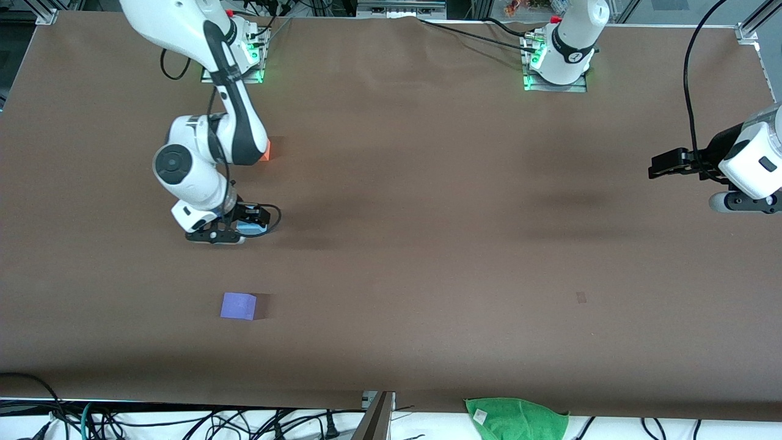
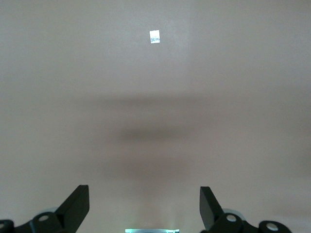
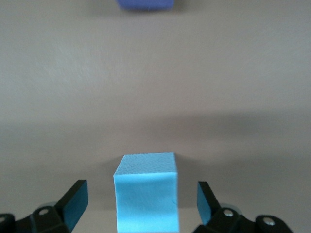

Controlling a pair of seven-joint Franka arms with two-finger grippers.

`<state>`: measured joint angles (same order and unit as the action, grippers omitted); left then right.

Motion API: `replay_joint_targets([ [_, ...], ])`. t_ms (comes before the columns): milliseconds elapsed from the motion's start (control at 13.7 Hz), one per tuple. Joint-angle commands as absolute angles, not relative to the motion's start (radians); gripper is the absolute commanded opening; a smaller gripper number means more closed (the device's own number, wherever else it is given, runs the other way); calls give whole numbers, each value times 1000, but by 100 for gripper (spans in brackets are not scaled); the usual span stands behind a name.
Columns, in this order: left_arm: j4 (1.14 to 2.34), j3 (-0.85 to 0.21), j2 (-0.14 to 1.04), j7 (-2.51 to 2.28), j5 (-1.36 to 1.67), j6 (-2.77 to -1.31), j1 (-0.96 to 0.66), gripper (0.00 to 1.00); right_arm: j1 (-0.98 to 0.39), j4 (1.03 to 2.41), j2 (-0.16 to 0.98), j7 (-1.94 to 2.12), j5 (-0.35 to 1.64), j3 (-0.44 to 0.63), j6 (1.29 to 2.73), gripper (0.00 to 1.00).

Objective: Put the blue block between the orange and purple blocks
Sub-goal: 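Lower the blue cube between the orange and purple cubes and open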

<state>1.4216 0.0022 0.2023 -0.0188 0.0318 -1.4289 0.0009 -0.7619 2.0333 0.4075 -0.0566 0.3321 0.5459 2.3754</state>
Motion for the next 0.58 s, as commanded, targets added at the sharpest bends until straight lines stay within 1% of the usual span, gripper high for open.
replay_joint_targets([
  [0,1422,3,198,0,25,-1433,3,100,-765,1941,290,2,321,580,2115,99],
  [73,1422,3,198,0,23,-1433,3,100,-765,1913,249,-24,319,583,2023,99],
  [146,1422,3,198,0,23,-1433,3,100,-765,1908,179,-44,290,583,1984,99],
  [292,1422,3,198,0,23,-1433,3,100,-765,1910,28,-51,148,580,1927,99],
  [438,1422,3,198,0,25,-1433,3,100,-765,1896,-52,-90,50,572,1850,99],
  [510,1422,3,199,0,25,-1433,3,100,-764,1855,-66,-95,16,571,1809,99],
])
